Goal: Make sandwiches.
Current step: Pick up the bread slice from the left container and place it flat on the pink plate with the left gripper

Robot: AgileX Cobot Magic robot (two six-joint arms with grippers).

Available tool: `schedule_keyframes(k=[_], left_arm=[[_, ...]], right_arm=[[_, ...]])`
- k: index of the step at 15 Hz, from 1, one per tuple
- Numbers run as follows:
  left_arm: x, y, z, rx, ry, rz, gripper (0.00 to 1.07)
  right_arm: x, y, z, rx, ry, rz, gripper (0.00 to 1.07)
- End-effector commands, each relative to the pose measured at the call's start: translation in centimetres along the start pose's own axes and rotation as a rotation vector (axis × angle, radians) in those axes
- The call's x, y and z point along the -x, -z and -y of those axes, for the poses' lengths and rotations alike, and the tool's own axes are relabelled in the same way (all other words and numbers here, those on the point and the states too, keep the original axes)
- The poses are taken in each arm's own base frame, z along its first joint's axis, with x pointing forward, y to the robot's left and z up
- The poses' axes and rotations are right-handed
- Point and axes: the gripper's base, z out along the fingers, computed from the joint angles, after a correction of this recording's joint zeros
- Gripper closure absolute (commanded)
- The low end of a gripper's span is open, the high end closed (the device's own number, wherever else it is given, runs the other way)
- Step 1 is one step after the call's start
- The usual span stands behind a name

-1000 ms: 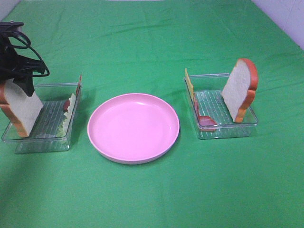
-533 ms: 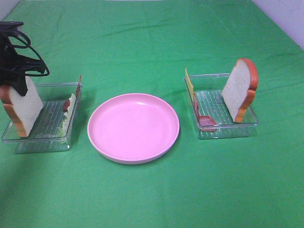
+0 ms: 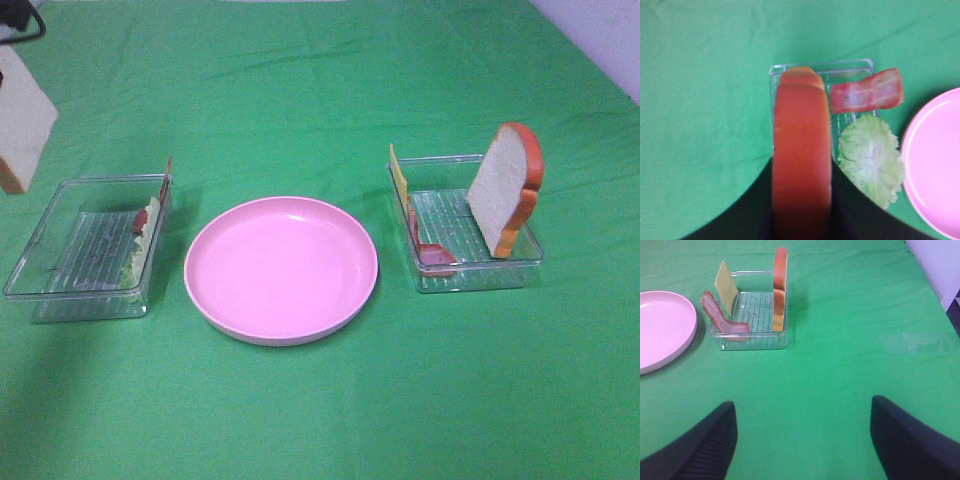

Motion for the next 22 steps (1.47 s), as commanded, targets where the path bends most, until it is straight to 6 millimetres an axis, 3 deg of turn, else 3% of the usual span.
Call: schedule_keyframes(k=[1, 3, 6, 8, 9, 11, 15, 17, 18, 22], left_arm=[[-0.6, 6.9, 1.6, -0.168, 0.039, 0.152, 1.07], [-0.9, 7.8, 3.0, -0.324, -0.001, 0.147, 1.07], [-1.4, 6.1, 4.4, -0.502, -0.007, 0.116, 1.07], [-2.1, 3.7, 5.0, -0.596, 0.040, 0.063, 1.07], [-2.7, 1.2, 5.5, -0.654, 0.080, 0.009, 1.07], [-3.1, -1.0, 6.4, -0.669, 0.055, -0.045, 1.07], [-4.6, -7.0, 10.4, -0.655, 0.016, -0.153, 1.07], [-5.4, -9.1, 11.6, -0.641, 0.007, -0.193, 1.07], [-6.5, -11.2, 13.0, -0.632, 0.009, -0.233, 1.07], [-8.2, -14.2, 15.6, -0.607, 0.006, -0.245, 1.07]], right_arm=[[-0.1, 0.1, -0.1, -0.003, -0.002, 0.018, 0.36], [-0.1, 0.1, -0.1, -0.003, -0.002, 0.018, 0.36], [-0.1, 0.1, -0.1, -0.001, -0.002, 0.020, 0.36], [-0.1, 0.1, -0.1, 0.004, -0.004, 0.020, 0.36], [-0.1, 0.1, -0.2, 0.008, -0.006, 0.022, 0.36], [-0.1, 0.1, -0.2, 0.009, -0.007, 0.022, 0.36], [-0.1, 0.1, -0.2, 0.012, -0.008, 0.023, 0.36], [-0.1, 0.1, -0.2, 0.012, -0.008, 0.023, 0.36], [-0.1, 0.1, -0.2, 0.012, -0.008, 0.023, 0.36], [-0.1, 0.1, -0.2, 0.012, -0.008, 0.023, 0.36]])
